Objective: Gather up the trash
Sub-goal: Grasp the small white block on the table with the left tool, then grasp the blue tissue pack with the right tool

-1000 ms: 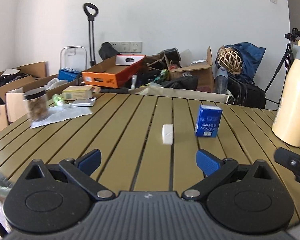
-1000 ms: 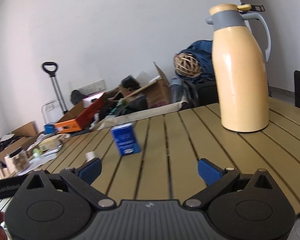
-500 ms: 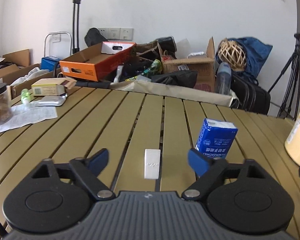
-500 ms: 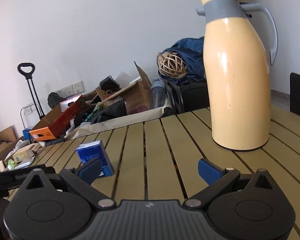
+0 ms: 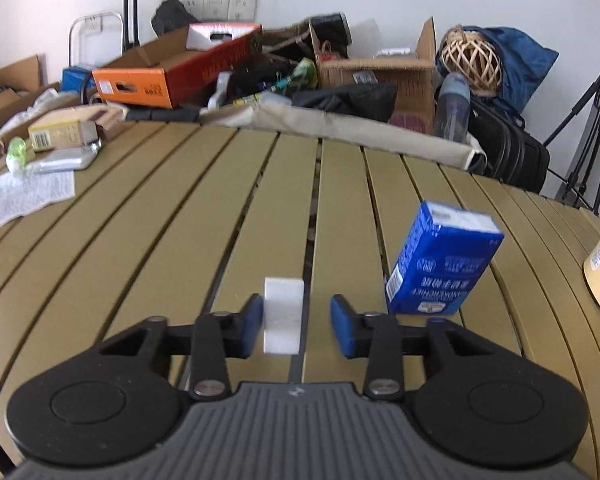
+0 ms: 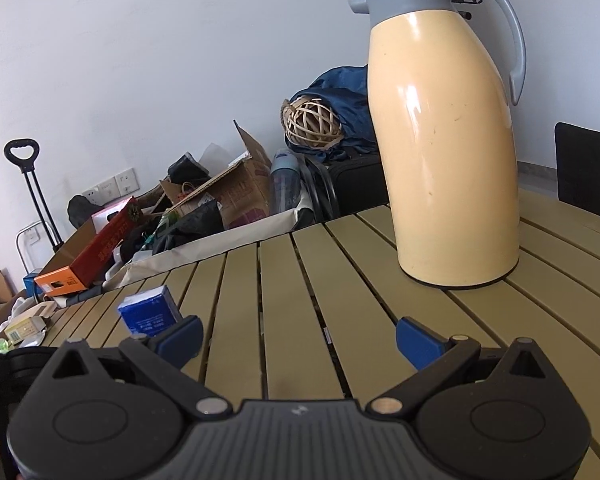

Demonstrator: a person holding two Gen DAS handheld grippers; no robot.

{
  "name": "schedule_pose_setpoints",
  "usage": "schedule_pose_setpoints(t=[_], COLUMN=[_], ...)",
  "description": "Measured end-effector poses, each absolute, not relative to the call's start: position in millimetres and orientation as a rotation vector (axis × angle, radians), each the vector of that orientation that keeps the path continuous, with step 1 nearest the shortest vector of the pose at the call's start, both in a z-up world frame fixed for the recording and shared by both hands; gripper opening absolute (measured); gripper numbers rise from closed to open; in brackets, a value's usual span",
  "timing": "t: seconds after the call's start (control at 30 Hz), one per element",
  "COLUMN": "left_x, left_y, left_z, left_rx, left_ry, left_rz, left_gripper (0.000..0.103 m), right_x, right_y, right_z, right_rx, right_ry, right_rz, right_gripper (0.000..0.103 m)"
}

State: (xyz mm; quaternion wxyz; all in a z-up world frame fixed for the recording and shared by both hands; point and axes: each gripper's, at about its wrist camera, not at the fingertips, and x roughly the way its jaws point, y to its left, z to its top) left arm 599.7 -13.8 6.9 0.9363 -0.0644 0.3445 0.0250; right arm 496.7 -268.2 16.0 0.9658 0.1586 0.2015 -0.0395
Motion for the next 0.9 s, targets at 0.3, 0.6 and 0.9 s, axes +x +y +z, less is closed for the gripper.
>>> schedule_pose_setpoints(t=[0.3, 0.6, 0.9], left_x=[589.1, 568.4, 554.1], left_y=[-8.8, 20.3, 91.1], left_z=[14.1, 34.5, 44.2], left_rx=[-0.139, -0.145, -0.214], left_ry=[0.657, 0.577, 0.561], left_rz=[0.05, 0.023, 0.062], left_gripper=[0.017, 0.018, 0.018], right_x=[495.4, 499.0, 521.1], right_y=[-254.0, -213.6, -157.0], right_z=[14.7, 17.7, 34.0], right_rx=[0.314, 0.281, 0.194], right_ry=[0.426, 0.431, 0.411], right_rz=[-0.047, -0.012, 0.036], right_gripper=[0.103, 0.103, 0.103])
